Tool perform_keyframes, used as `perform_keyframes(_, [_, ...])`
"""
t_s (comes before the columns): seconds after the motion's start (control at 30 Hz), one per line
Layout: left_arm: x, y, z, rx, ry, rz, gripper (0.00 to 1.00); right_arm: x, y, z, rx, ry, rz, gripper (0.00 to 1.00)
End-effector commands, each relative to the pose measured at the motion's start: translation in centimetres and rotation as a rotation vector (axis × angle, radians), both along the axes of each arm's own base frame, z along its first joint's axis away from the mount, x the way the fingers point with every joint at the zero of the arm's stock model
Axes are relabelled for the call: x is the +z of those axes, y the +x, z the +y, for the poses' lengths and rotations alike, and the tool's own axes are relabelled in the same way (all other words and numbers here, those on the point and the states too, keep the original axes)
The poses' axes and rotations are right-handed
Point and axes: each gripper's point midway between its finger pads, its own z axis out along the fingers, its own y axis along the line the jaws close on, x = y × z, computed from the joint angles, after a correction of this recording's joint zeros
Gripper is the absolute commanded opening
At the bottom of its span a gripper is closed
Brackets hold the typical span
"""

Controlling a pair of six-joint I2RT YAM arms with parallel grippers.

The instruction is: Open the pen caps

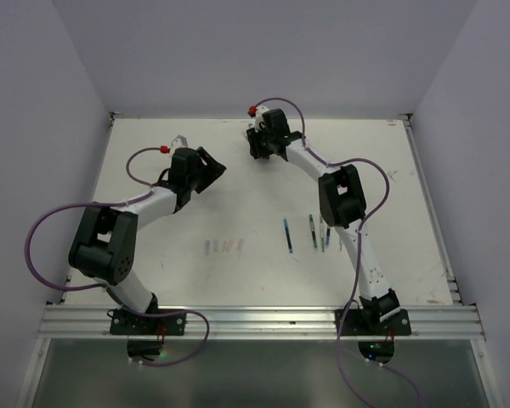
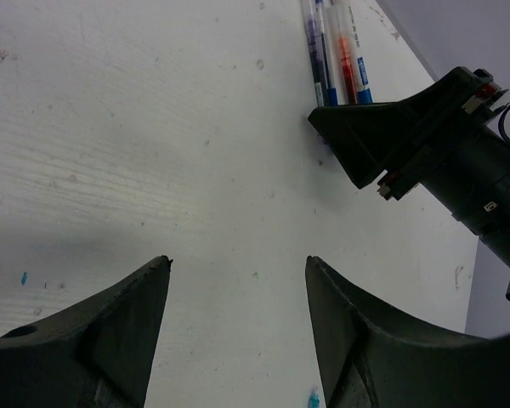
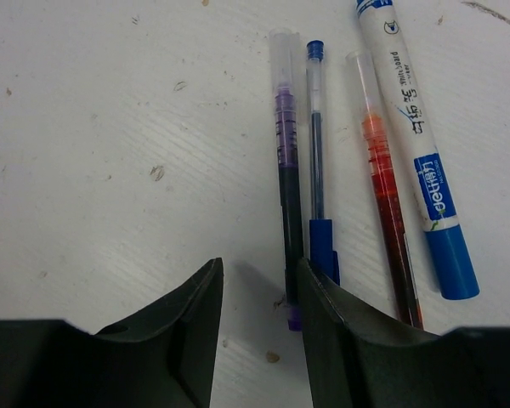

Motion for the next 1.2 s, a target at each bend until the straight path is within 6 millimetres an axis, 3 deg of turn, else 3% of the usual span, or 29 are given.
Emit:
perform_keyframes(0.0, [1.1,0.4,0.0,0.003,-0.032,-0.035,0.68,-2.0,-0.9,0.2,0.005,-0.005,0.052,0.43])
perform_keyframes(0.2, [1.1,0.3,-0.1,-0.002,-0.038,-0.033,0.68,-2.3,-1.5,-0.1,0.001,-0.012,0.07,0.43])
perform_keyframes(0.63, [0.9,0.3,-0.1,-0.003,-0.042,-0.029,0.67,0.3,-2.7,0.2,0.033,0.045,0.028,0.41])
perform_keyframes(0.83, [0.9,0.4,-0.1,-0.002,-0.043,-0.03,0.67,0.2,-3.1,-0.2,0.026,0.035,0.046,0.4])
perform_keyframes(0.9, [0.8,0.3,-0.1,-0.002,-0.042,-0.026,0.67,-0.3,-3.6,-0.3,0.028,0.038,0.053,0.4])
perform_keyframes(0.93, [0.7,0.3,0.0,-0.001,-0.041,-0.025,0.67,0.4,-3.7,-0.3,0.03,0.047,0.037,0.4])
perform_keyframes(0.97, [0.8,0.2,0.0,-0.002,-0.042,-0.026,0.67,-0.3,-4.3,-0.5,0.032,0.047,0.051,0.4])
perform_keyframes(1.17, [0.4,0.0,-0.5,-0.025,-0.055,-0.014,0.67,0.7,-5.2,-0.4,0.051,0.071,0.047,0.4])
